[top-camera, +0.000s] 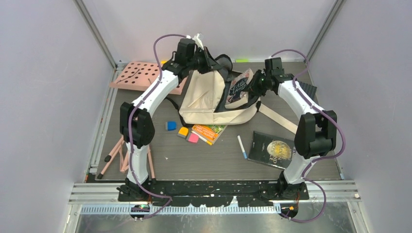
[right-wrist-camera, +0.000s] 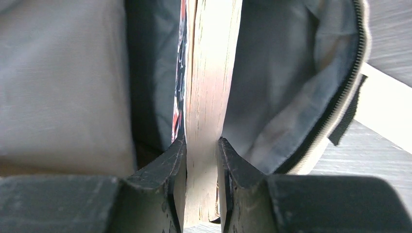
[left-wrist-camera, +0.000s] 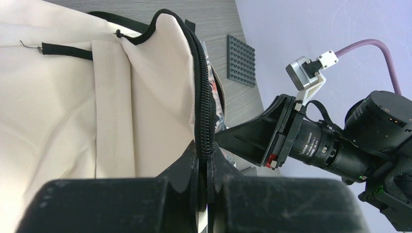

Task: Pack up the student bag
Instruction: Place the book in the student bag.

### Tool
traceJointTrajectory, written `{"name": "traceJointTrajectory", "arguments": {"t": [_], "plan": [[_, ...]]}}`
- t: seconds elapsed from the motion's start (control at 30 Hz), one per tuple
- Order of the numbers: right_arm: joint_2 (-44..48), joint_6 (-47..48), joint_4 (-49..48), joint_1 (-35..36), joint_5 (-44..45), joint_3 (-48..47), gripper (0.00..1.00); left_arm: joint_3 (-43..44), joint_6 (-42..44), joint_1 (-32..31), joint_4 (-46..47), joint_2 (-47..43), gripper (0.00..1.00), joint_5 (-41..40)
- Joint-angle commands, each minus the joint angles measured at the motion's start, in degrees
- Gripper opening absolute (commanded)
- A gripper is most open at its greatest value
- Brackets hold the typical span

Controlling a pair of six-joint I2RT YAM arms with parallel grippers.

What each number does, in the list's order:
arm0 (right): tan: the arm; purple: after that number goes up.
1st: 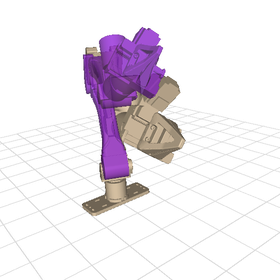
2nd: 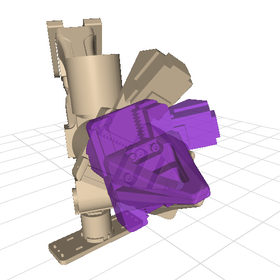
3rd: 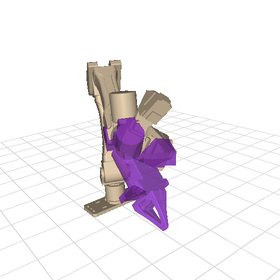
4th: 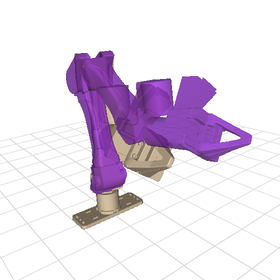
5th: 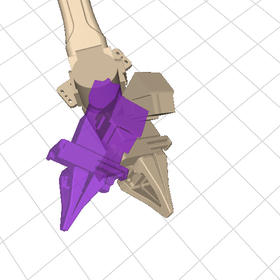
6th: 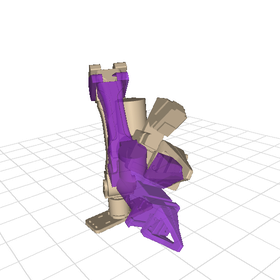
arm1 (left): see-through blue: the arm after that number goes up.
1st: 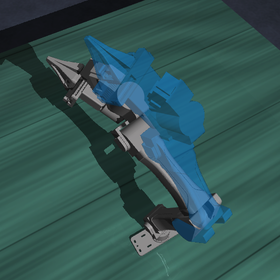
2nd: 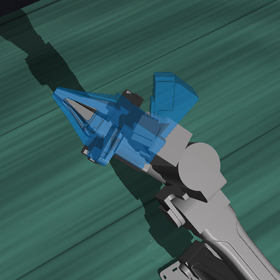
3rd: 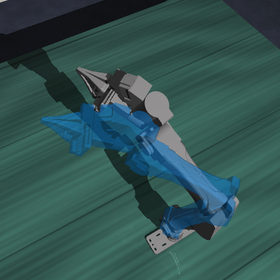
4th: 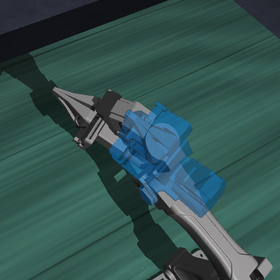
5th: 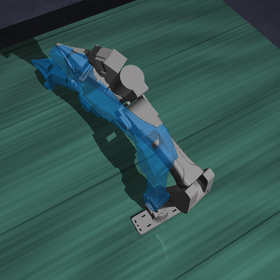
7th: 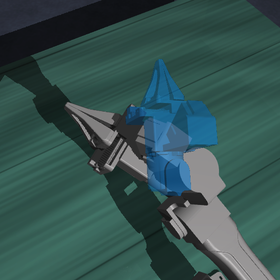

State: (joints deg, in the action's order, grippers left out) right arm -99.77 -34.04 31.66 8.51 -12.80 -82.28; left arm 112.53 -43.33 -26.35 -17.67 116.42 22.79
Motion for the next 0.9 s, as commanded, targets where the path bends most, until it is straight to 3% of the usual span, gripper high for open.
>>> {"name": "traceJointTrajectory", "arguments": {"t": [0.0,0.2,0.47,0.87], "plan": [[3.53,-5.41,-14.39,0.25,-7.12,1.42,0.01,3.11,-1.16,0.33,3.12,-0.78,0.00,3.23],[1.91,-7.70,-20.67,0.45,-9.42,3.37,0.01,4.43,-0.97,0.33,3.17,-0.28,0.00,3.23],[-5.35,-8.91,-24.20,1.36,-11.11,-1.87,0.01,5.80,-1.58,0.33,3.26,1.26,0.00,3.66],[-18.76,-8.94,-16.76,4.80,-11.87,-11.85,0.01,8.28,-1.57,0.35,3.52,4.01,0.00,5.21]]}}
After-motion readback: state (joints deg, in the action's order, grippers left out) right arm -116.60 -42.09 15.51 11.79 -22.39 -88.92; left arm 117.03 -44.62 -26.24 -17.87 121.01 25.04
